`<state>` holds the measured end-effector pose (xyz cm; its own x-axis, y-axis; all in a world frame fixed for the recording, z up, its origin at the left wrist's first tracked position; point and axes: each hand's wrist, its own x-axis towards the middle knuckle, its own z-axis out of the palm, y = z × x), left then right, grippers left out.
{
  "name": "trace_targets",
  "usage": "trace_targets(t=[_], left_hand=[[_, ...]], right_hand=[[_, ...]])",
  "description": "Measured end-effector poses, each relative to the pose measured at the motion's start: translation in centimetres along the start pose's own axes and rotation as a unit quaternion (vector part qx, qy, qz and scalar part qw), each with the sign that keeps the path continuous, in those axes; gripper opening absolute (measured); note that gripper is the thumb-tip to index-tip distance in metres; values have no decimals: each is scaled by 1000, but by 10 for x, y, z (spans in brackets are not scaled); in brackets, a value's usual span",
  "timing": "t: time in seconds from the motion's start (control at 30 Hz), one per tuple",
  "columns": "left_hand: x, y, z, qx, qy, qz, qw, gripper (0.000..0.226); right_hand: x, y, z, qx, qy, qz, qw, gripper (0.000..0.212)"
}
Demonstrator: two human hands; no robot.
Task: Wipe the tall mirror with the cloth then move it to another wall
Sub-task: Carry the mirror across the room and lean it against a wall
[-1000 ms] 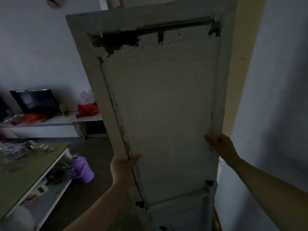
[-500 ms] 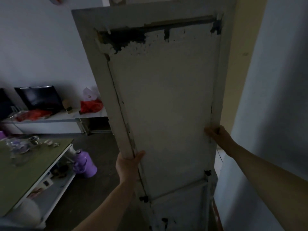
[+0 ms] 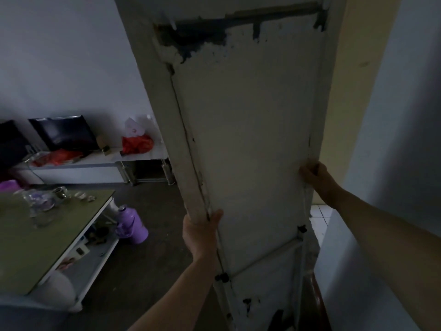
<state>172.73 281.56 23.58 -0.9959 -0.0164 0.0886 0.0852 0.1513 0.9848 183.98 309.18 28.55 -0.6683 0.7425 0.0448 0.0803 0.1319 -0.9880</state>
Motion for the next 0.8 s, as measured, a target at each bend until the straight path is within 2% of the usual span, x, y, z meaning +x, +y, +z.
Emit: trace_targets(t=[0.2,0.33,0.47,0.8], left_hand=[[-18,0,-5,-12,-8,-13,1000,37],[-26,0,-7,-14,-25,6,1000,30],[-31,0,-3,-25,-35,15,999,31],[-26,-4,0,-9,-4,19,1000,31]], right_hand=[[-1,1,3,21,1,14,1000,53],[-1,4,3,33,15,18,999,47],[1,10,-3,32,7,22,999,51],[9,6,-5,23,-25,32,999,61]])
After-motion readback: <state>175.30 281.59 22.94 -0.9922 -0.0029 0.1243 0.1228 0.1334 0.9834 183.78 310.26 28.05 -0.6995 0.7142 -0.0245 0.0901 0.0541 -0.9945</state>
